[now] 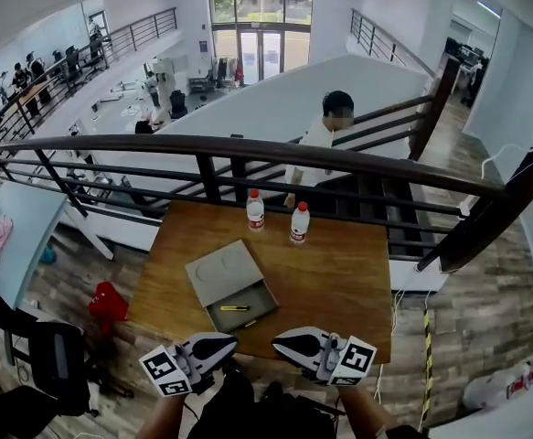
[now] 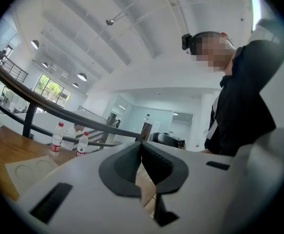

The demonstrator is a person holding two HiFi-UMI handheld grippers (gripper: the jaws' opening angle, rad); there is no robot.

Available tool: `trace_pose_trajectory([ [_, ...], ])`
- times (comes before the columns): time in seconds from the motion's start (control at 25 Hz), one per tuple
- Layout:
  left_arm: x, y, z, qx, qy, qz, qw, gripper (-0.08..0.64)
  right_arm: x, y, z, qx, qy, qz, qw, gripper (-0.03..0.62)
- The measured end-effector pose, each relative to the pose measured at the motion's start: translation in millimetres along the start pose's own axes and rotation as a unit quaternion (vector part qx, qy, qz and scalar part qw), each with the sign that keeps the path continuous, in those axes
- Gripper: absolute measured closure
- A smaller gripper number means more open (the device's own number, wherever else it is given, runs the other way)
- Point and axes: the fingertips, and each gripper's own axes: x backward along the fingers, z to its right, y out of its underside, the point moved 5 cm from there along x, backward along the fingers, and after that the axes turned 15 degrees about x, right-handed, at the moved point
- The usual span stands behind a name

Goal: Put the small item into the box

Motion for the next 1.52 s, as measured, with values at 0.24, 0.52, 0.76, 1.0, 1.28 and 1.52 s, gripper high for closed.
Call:
trace_pose_trajectory([
  [0.24,8.9,17.4,28.8,0.001,-0.013,-0.011,0.9999,0.545,2.1,5.0,-27.1,-0.015,-0.028,0.007,0.999,0.581],
  [0.52,25.5,12.1,45.7,-0.017,0.023,0.011,0.9995,0.545,-3.3,-16.0,-51.7,0.018,-0.008,-0.014,1.0,0.581],
  [0.76,62.8,27.7,66.6,-0.016,0.053,0.01,0.9984,0.545,-17.6,-18.3,-91.1,0.013,0.047,-0.029,0.998,0.581],
  [1.0,117.5,58.2,72.1,0.004,0.058,0.007,0.9983,0.545,-49.8,-9.5,-138.4,-0.001,0.058,-0.022,0.998,0.581],
  [1.28,151.0,80.8,70.1,0.032,0.056,0.022,0.9977,0.545,-63.3,5.5,-174.5,-0.011,0.057,-0.052,0.997,0.581],
  [1.52,149.4,71.9,84.2,0.01,0.048,0.031,0.9983,0.545,-60.1,-15.5,-174.9,0.012,0.041,-0.039,0.998,0.583],
])
